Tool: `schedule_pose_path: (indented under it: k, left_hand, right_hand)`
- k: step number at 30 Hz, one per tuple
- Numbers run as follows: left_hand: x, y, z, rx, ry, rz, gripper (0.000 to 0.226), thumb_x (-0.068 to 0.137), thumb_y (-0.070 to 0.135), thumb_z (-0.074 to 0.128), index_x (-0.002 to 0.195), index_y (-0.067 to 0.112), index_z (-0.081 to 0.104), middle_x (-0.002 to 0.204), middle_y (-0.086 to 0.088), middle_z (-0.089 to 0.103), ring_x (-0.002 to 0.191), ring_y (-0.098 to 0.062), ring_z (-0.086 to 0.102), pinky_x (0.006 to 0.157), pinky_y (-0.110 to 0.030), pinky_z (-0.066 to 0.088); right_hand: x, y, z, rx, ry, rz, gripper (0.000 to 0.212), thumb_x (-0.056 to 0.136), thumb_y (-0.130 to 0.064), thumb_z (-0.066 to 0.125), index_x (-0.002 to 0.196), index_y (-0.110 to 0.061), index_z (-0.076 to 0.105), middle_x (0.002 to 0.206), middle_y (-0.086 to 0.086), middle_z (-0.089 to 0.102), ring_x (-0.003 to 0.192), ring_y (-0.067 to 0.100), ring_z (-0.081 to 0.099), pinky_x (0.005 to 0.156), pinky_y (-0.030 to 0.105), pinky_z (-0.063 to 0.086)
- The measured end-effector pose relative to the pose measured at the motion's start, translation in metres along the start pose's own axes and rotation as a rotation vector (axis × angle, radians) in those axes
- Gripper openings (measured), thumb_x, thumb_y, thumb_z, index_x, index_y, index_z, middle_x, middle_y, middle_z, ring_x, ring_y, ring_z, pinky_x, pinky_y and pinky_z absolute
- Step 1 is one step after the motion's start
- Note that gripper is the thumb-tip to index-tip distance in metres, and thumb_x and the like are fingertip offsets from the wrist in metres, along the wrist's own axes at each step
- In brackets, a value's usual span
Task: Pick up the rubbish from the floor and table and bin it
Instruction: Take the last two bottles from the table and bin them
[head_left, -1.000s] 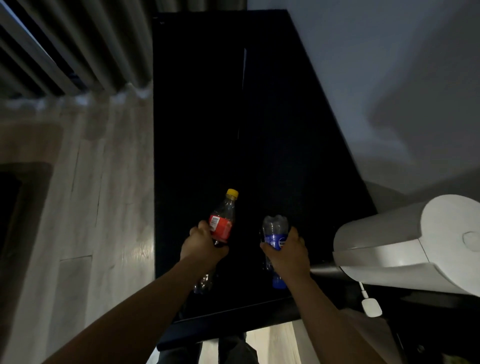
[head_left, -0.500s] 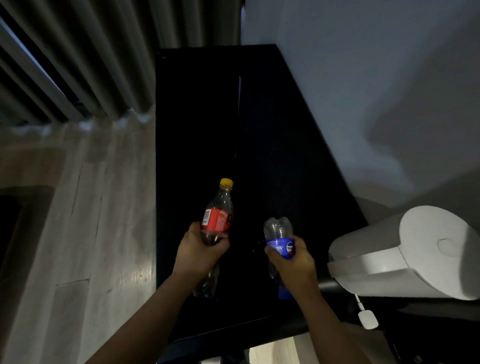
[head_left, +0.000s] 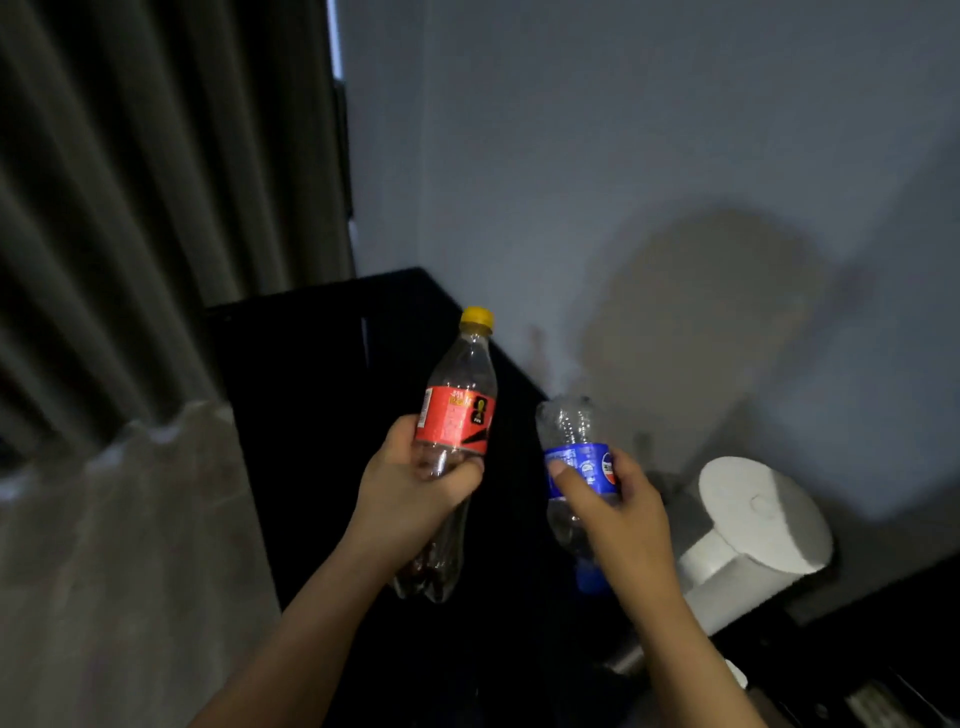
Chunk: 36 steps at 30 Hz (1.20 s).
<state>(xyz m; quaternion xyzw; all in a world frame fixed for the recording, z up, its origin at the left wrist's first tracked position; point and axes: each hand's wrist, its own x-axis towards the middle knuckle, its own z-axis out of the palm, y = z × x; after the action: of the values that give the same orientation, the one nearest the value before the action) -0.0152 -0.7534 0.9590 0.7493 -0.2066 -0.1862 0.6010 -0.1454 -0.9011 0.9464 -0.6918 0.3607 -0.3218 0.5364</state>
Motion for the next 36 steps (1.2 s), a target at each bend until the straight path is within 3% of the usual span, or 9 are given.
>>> schedule_pose_path:
  k: [7, 10, 14, 16, 19, 23, 29, 33, 36]
  left_hand:
    - [-0.006, 0.071, 0.002, -0.21, -0.277, 0.246, 0.047, 0.053, 0.053, 0.074, 0.096, 0.04, 0.059, 0.089, 0.005, 0.071, 0.08, -0.013, 0.07, 0.075, -0.037, 0.058]
    - [-0.026, 0.094, 0.024, -0.265, -0.415, 0.309, 0.051, 0.054, 0.057, 0.074, 0.099, 0.04, 0.058, 0.09, 0.009, 0.07, 0.08, -0.01, 0.07, 0.072, -0.032, 0.058]
    - [-0.069, 0.123, 0.062, -0.352, -0.602, 0.353, 0.051, 0.058, 0.058, 0.079, 0.1, 0.038, 0.058, 0.088, 0.013, 0.07, 0.077, -0.005, 0.069, 0.058, -0.015, 0.053]
    - [-0.096, 0.136, 0.08, -0.401, -0.702, 0.369, 0.044, 0.06, 0.054, 0.078, 0.096, 0.038, 0.059, 0.087, 0.007, 0.071, 0.076, -0.011, 0.071, 0.061, -0.018, 0.054]
    - [-0.144, 0.157, 0.106, -0.476, -0.857, 0.388, 0.039, 0.059, 0.057, 0.075, 0.09, 0.04, 0.06, 0.085, 0.002, 0.072, 0.075, -0.018, 0.071, 0.067, -0.029, 0.056]
    - [-0.224, 0.183, 0.135, -0.556, -1.062, 0.409, 0.045, 0.063, 0.053, 0.079, 0.097, 0.031, 0.058, 0.085, 0.0, 0.073, 0.072, -0.016, 0.071, 0.063, -0.023, 0.056]
    - [-0.371, 0.203, 0.163, -0.635, -1.356, 0.387, 0.058, 0.06, 0.042, 0.074, 0.105, 0.011, 0.056, 0.084, -0.004, 0.072, 0.068, -0.013, 0.067, 0.06, -0.026, 0.054]
    - [-0.468, 0.197, 0.175, -0.653, -1.555, 0.347, 0.055, 0.06, 0.039, 0.073, 0.102, 0.008, 0.055, 0.082, -0.005, 0.067, 0.068, -0.014, 0.061, 0.058, -0.027, 0.047]
    - [-0.539, 0.193, 0.175, -0.659, -1.69, 0.311, 0.05, 0.059, 0.036, 0.072, 0.099, 0.01, 0.055, 0.08, -0.008, 0.065, 0.063, -0.017, 0.06, 0.053, -0.026, 0.05]
  right_hand:
    - [-0.056, -0.08, -0.038, 0.044, 0.32, -0.141, 0.031, 0.077, -0.037, 0.072, 0.105, -0.027, 0.063, 0.089, -0.005, 0.069, 0.078, 0.007, 0.065, 0.057, 0.011, 0.047]
    - [-0.092, -0.103, -0.065, 0.079, 0.431, -0.196, 0.041, 0.071, -0.043, 0.071, 0.106, -0.023, 0.065, 0.087, -0.003, 0.07, 0.074, 0.01, 0.066, 0.057, 0.012, 0.048]
    - [-0.144, -0.126, -0.107, 0.082, 0.614, -0.255, 0.037, 0.069, -0.04, 0.076, 0.1, -0.022, 0.068, 0.082, -0.002, 0.072, 0.069, 0.008, 0.065, 0.06, 0.018, 0.052]
    - [-0.173, -0.133, -0.129, 0.047, 0.716, -0.27, 0.038, 0.068, -0.04, 0.079, 0.1, -0.025, 0.068, 0.085, -0.005, 0.073, 0.073, 0.006, 0.066, 0.065, 0.017, 0.053]
    - [-0.221, -0.143, -0.165, -0.017, 0.863, -0.281, 0.036, 0.07, -0.042, 0.069, 0.101, -0.024, 0.068, 0.082, -0.007, 0.072, 0.069, 0.002, 0.064, 0.063, 0.014, 0.048]
    - [-0.295, -0.155, -0.211, -0.066, 1.036, -0.274, 0.031, 0.071, -0.045, 0.067, 0.096, -0.027, 0.067, 0.079, -0.002, 0.071, 0.067, 0.009, 0.062, 0.067, 0.029, 0.049]
    - [-0.433, -0.163, -0.271, -0.147, 1.285, -0.262, 0.036, 0.074, -0.046, 0.066, 0.104, -0.025, 0.065, 0.084, -0.005, 0.072, 0.072, 0.008, 0.068, 0.06, 0.017, 0.049]
    - [-0.525, -0.16, -0.294, -0.202, 1.449, -0.253, 0.024, 0.081, -0.036, 0.07, 0.099, -0.022, 0.066, 0.086, 0.001, 0.073, 0.076, 0.014, 0.068, 0.073, 0.033, 0.053]
    - [-0.593, -0.158, -0.302, -0.231, 1.595, -0.213, 0.026, 0.079, -0.035, 0.069, 0.1, -0.02, 0.067, 0.086, 0.001, 0.073, 0.076, 0.015, 0.068, 0.076, 0.037, 0.053]
